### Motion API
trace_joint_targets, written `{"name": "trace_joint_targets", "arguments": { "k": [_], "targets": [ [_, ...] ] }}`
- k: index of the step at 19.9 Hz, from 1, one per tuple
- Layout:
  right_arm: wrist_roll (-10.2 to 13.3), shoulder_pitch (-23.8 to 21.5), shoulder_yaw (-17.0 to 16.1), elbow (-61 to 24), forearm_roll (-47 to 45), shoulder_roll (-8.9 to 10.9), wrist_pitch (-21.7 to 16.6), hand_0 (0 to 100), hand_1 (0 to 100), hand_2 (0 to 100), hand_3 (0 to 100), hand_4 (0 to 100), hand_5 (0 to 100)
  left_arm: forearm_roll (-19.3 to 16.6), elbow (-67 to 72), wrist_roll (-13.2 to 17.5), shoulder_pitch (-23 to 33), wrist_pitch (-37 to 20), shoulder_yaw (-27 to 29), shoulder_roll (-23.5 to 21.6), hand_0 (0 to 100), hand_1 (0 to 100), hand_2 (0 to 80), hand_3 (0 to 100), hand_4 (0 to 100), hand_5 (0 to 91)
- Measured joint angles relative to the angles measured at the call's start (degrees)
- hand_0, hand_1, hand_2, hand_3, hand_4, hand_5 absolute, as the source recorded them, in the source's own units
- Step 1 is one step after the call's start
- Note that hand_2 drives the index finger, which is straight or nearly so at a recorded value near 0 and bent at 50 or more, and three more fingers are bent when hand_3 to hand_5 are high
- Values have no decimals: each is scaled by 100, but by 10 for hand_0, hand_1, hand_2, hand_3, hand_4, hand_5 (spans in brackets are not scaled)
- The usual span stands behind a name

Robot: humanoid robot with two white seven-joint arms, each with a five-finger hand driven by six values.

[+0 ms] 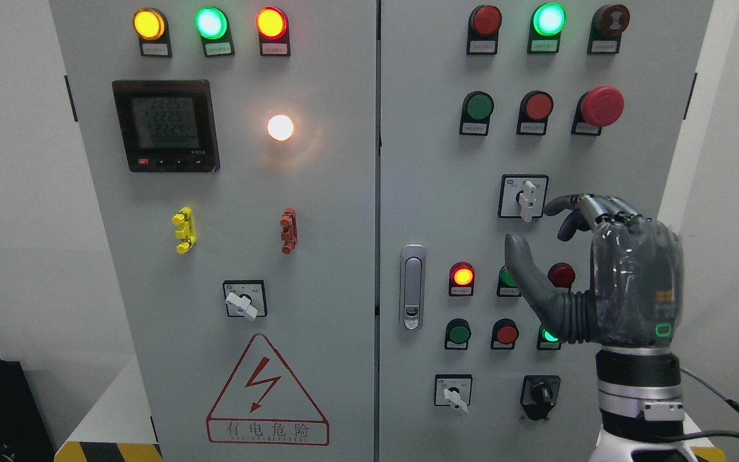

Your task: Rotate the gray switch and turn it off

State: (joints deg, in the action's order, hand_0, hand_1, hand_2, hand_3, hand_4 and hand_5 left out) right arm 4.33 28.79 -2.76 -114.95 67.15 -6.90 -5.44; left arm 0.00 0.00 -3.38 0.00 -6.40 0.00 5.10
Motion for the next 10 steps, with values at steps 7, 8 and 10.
{"name": "trace_joint_targets", "arguments": {
  "k": [7, 8, 10],
  "targets": [
    [-10, -187, -99, -193, 0, 3, -59, 266, 159, 127, 166, 139, 135, 0, 0, 0, 0, -2, 0, 0, 120, 389, 0, 0, 0, 0],
    [-12, -216, -109, -213, 0, 3, -59, 266, 160, 121, 166, 139, 134, 0, 0, 0, 0, -2, 0, 0, 120, 389, 0, 0, 0, 0],
    [-29, -270, -125, -254, 0, 2, -62, 265, 161, 121, 168, 140, 134, 0, 0, 0, 0, -2, 0, 0, 120, 389, 0, 0, 0, 0]
  ]
}}
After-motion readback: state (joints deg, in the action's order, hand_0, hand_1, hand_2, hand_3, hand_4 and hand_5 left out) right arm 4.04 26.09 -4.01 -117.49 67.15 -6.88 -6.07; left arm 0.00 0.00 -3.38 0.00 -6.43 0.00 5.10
